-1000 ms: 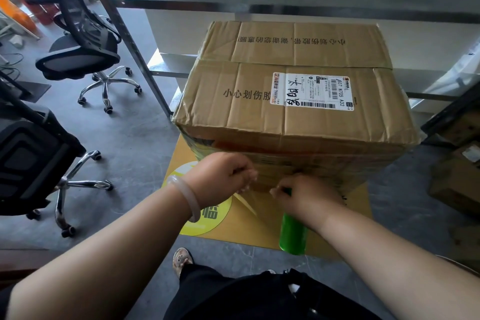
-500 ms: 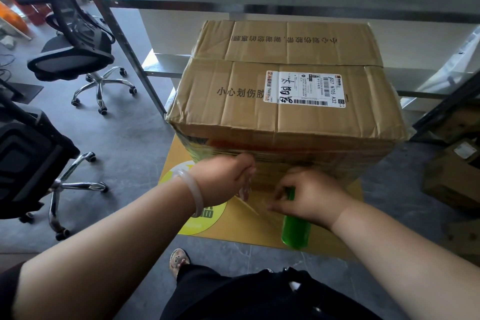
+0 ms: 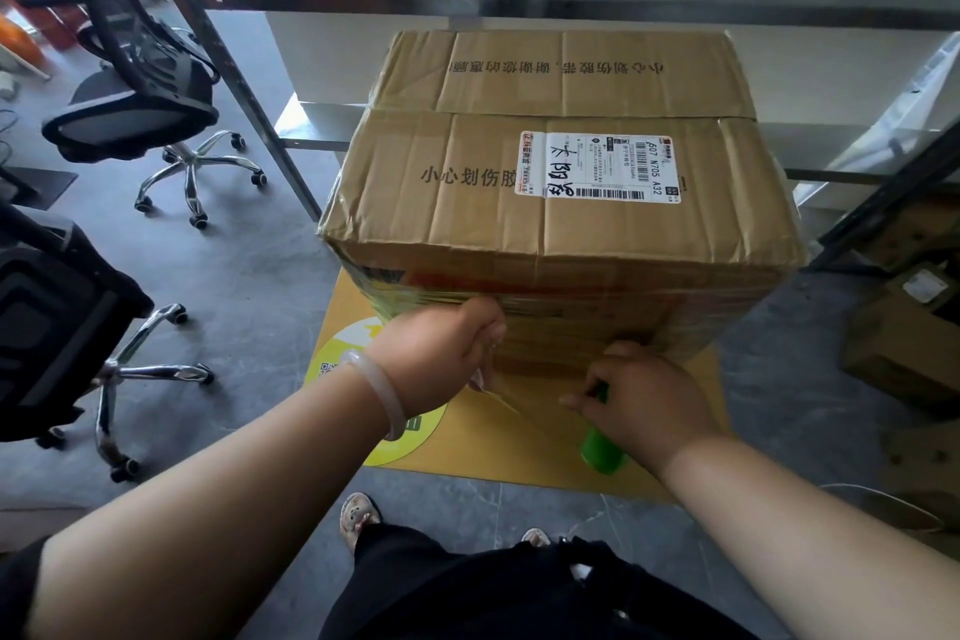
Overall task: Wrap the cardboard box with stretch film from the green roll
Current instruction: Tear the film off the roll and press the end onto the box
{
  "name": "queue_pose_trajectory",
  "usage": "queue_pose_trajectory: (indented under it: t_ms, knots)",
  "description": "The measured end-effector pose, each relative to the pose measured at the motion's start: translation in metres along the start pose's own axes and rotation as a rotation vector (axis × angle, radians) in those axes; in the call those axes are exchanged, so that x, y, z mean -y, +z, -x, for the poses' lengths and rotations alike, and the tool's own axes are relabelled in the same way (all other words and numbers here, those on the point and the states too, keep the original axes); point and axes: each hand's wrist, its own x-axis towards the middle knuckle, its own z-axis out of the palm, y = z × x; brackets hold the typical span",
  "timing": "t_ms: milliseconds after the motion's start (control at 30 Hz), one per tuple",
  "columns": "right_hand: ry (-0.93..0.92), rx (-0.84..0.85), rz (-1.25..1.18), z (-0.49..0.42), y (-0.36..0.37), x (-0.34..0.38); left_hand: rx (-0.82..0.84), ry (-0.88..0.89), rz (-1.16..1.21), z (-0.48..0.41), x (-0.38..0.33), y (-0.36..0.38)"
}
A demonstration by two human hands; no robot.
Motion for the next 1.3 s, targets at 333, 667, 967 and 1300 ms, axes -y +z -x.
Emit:
queue_pose_trajectory:
  t_ms: [333, 667, 967, 1300]
  knots:
    - [-0.027, -0.01, 0.107, 0.007, 0.022, -0.027, -0.051, 0.018, 0.062, 0.003, 0.005, -0.004]
    - [-0.231, -0.129, 0.176, -0.002, 0.061, -0.028, -0.023, 0.033, 0.049, 0.001, 0.003, -0.006]
    - [-0.255, -0.176, 0.113, 0.015, 0.04, -0.017, 0.022, 0.025, 0.058, -0.001, 0.003, -0.008]
    - [-0.009, 0.176, -1.208, 0.006, 0.022, 0.083, 0.106, 0.109, 0.053, -0.006, 0.002, -0.018]
